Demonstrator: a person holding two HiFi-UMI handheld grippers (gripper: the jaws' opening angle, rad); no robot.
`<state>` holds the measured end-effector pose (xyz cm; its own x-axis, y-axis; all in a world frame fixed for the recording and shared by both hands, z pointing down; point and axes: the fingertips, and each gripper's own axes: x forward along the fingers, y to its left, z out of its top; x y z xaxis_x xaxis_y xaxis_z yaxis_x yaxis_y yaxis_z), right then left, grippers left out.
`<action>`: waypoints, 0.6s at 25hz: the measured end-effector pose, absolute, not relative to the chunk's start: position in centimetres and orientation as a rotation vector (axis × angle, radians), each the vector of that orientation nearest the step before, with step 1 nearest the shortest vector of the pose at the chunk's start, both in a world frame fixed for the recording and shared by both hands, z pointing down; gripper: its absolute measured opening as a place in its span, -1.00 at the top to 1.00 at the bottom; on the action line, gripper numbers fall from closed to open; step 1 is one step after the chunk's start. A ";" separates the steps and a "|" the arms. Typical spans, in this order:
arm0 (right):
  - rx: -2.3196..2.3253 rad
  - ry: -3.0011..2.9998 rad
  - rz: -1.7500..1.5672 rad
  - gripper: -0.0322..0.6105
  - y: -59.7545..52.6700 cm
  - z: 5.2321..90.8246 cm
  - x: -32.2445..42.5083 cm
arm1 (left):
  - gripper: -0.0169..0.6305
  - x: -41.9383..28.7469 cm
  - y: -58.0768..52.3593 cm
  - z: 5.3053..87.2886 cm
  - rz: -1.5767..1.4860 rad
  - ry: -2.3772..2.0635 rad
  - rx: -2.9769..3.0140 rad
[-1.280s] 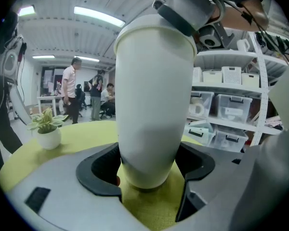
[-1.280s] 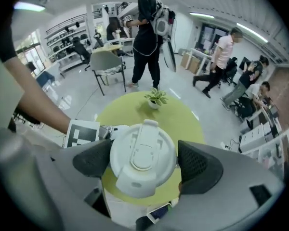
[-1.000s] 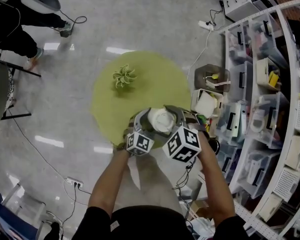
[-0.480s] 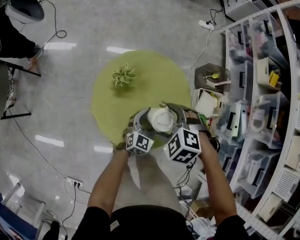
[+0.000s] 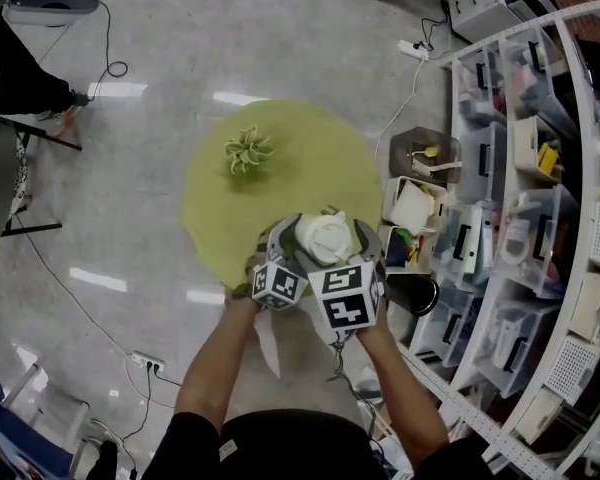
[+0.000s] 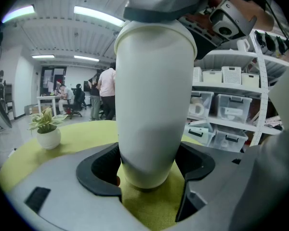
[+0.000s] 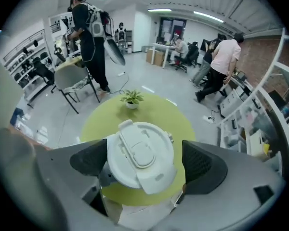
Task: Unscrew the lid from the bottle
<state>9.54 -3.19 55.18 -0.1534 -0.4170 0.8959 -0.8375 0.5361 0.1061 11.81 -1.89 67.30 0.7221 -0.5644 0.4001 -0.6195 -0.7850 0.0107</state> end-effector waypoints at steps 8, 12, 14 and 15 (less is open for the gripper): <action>0.938 -1.764 0.497 -0.45 -3.0 55.7 9.0 | -0.19 11.9 -1.9 67.2 0.549 -0.969 2.774; 0.813 -1.801 0.403 -0.44 -2.7 55.6 8.7 | -0.19 12.0 -1.9 67.0 0.552 -0.959 2.777; 0.710 -1.828 0.332 -0.44 -2.4 55.7 8.5 | -0.18 11.9 -1.9 67.0 0.551 -0.958 2.779; 0.645 -1.840 0.289 -0.44 -2.3 55.7 8.3 | -0.19 11.9 -1.9 67.1 0.552 -0.959 2.780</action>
